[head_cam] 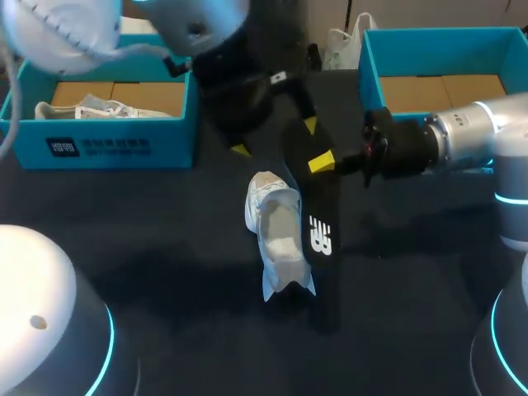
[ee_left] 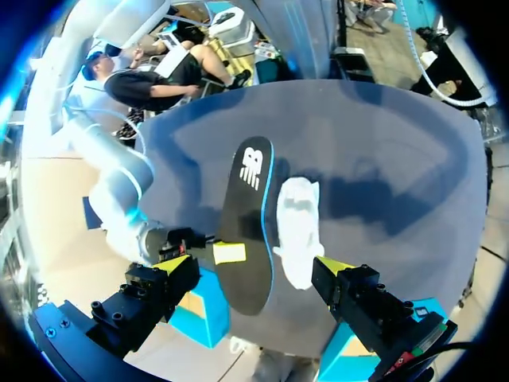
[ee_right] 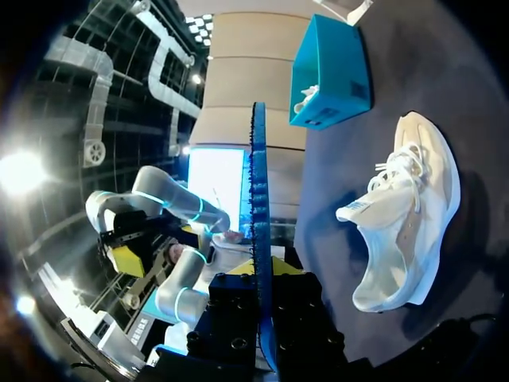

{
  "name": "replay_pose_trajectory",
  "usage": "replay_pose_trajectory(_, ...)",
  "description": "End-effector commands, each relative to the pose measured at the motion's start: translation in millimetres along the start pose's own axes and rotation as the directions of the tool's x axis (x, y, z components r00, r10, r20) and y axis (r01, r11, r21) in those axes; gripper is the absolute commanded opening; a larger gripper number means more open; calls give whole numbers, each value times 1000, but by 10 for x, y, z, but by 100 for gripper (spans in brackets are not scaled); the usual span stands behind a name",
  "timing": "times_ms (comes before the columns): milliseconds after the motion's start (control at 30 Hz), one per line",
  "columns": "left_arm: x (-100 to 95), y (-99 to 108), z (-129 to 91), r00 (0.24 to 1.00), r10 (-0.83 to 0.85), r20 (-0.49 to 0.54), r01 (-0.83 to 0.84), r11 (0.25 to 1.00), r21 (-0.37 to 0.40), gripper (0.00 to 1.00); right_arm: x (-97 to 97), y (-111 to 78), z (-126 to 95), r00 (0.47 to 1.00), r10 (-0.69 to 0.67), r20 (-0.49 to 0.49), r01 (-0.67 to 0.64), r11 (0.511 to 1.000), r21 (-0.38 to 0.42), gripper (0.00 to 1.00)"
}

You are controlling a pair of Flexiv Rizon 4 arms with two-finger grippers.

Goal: Take the shoe out of the shoebox, open the shoe tongue, remove and reinsert the insole, then place the shoe into the shoebox

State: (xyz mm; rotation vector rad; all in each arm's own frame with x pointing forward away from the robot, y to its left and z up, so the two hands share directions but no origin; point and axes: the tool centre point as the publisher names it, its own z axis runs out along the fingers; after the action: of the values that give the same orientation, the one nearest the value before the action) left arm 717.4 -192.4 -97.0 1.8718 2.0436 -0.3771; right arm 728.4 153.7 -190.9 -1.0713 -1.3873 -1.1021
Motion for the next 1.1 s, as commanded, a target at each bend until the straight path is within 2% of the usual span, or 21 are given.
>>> replay_pose_trajectory(33,147,-68,-99,938,7,346,3,1000,-28,100,32,-48,-7,1000,-12,-7,11,1000,-18,0)
replay_pose_trajectory(400,194,-54,-136,929,-1,370,13,999,-31,100,73,-69,-31,1000,-15,-1,15,1000,-16,0)
replay_pose_trajectory(767,194,-54,-136,929,-1,370,13,999,-31,100,-16,-122,-57,999,-22,-32,21,999,-40,0)
replay_pose_trajectory(867,280,-11,69,889,39,456,-24,999,-39,100,-12,-128,-51,999,-19,-47,17,999,-43,0)
replay_pose_trajectory(1100,351,46,231,794,-48,605,42,999,25,100,9,-127,-59,999,-18,-50,16,999,-34,0)
